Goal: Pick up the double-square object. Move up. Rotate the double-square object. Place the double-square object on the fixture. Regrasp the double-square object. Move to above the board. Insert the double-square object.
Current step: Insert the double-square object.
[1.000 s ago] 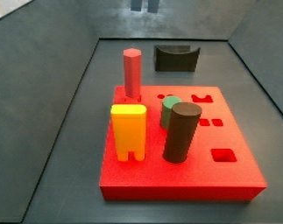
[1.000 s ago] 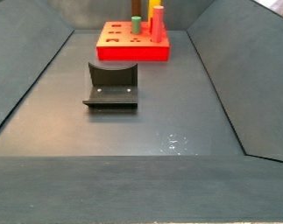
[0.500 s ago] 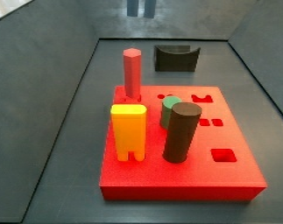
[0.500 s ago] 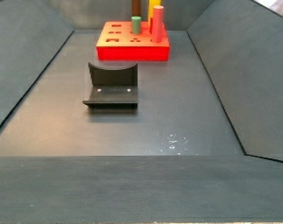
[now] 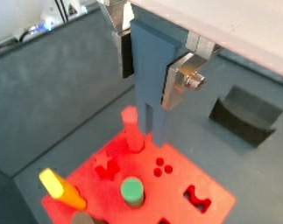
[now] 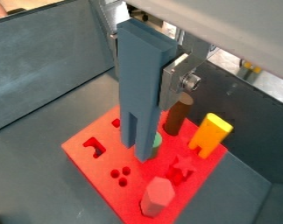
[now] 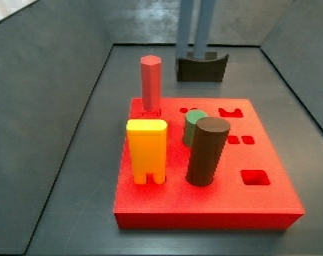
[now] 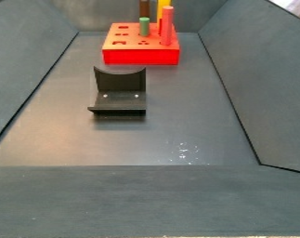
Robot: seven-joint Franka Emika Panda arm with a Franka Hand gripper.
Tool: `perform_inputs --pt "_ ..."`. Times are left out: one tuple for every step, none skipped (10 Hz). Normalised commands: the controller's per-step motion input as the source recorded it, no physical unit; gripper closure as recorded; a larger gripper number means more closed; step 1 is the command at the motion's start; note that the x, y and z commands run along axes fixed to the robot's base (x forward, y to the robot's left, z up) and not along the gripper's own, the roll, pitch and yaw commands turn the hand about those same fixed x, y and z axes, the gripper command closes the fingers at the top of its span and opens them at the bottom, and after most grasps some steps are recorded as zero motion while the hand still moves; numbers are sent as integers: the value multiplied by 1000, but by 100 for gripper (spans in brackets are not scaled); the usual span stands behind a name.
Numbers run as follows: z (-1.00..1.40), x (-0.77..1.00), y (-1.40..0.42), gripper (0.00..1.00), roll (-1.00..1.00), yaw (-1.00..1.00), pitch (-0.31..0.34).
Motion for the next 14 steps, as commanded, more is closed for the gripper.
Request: perform_inputs --pt "-374 980 0 100 -29 71 -77" --pt "-394 814 51 100 10 63 -151" --pt "-394 763 9 100 131 57 -123" --pt "-509 489 0 100 204 74 -143" --pt "-460 257 -117 100 76 100 -166" --pt "-437 683 -383 100 80 109 -131" --pt "-369 849 -409 100 37 60 -111" --pt "-317 951 -397 100 0 40 -84" --pt "-291 997 -391 100 33 34 -30" --pt "-269 989 -314 100 64 54 -4" --pt "-277 940 -206 100 223 80 10" --pt "-260 891 -143 100 343 114 71" --pt "-223 894 -126 100 380 106 79" --pt "-234 940 -274 100 369 49 64"
